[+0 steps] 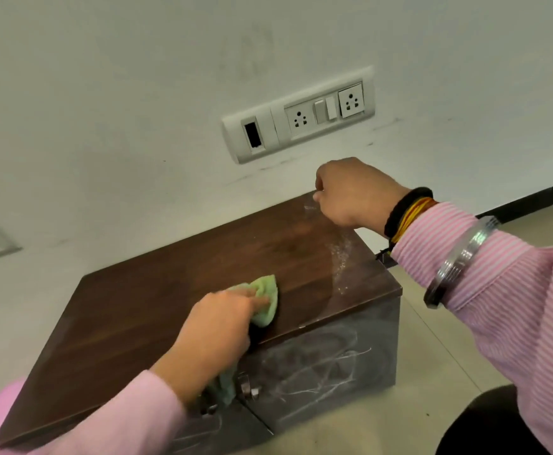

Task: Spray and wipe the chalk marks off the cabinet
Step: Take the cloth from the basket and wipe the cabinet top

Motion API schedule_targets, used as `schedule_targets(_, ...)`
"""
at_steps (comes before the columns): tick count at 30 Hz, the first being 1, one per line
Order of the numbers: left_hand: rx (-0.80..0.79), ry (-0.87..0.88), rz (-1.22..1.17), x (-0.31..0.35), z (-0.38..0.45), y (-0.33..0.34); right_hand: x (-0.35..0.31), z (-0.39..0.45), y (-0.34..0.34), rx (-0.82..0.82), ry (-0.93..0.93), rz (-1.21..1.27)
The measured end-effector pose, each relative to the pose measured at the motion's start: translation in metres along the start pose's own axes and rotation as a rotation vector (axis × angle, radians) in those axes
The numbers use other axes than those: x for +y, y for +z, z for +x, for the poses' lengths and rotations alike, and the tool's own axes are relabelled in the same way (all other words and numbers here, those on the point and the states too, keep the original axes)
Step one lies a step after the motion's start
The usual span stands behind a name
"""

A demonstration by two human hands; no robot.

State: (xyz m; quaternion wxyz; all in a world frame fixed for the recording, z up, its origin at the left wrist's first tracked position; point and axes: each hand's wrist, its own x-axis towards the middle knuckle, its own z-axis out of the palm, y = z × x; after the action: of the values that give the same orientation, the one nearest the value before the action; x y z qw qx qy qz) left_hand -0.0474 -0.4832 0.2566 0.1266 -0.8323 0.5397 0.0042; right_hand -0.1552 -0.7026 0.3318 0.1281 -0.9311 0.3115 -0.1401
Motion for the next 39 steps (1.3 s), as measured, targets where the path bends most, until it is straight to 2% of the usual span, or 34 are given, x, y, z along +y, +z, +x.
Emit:
schedule_targets(3, 0.098, 0.162, -0.033, 0.016, -0.026, 0.004, 0.006, 0.003, 0.002, -0.009, 0.017, 0.002)
schedule_targets(7, 0.207, 0.311, 0.007, 0.064, 0.012, -0.001, 0.007, 0.005, 0.003, -0.015, 0.023, -0.004)
schedule_targets(12, 0.126, 0.116, 0.045, 0.051, 0.038, -0.015, 0.009, 0.003, 0.001, 0.005, 0.013, 0.009)
schedule_targets(17, 0.156, 0.285, 0.018, 0.042, -0.014, 0.004, 0.019, 0.006, 0.0, 0.001, 0.016, 0.001)
schedule_targets(21, 0.243, 0.41, -0.018, 0.076, 0.018, -0.003, 0.023, 0.008, 0.0, -0.02, 0.022, 0.001)
schedule_targets(25, 0.183, 0.252, -0.048, 0.075, 0.072, -0.013, 0.024, 0.01, -0.003, 0.009, 0.036, 0.001)
schedule_targets(29, 0.077, 0.111, 0.025, 0.049, 0.06, -0.013, 0.027, 0.01, 0.0, 0.0, 0.052, -0.01)
schedule_targets(32, 0.093, 0.2, 0.017, 0.063, 0.024, -0.014, 0.033, 0.013, -0.001, 0.0, 0.07, -0.005)
schedule_targets(36, 0.195, 0.356, 0.015, 0.107, 0.048, -0.028, 0.039, 0.019, -0.003, 0.01, 0.103, 0.015)
schedule_targets(39, 0.209, 0.281, -0.011, 0.117, 0.09, -0.028, 0.044, 0.023, -0.007, 0.057, 0.128, 0.022)
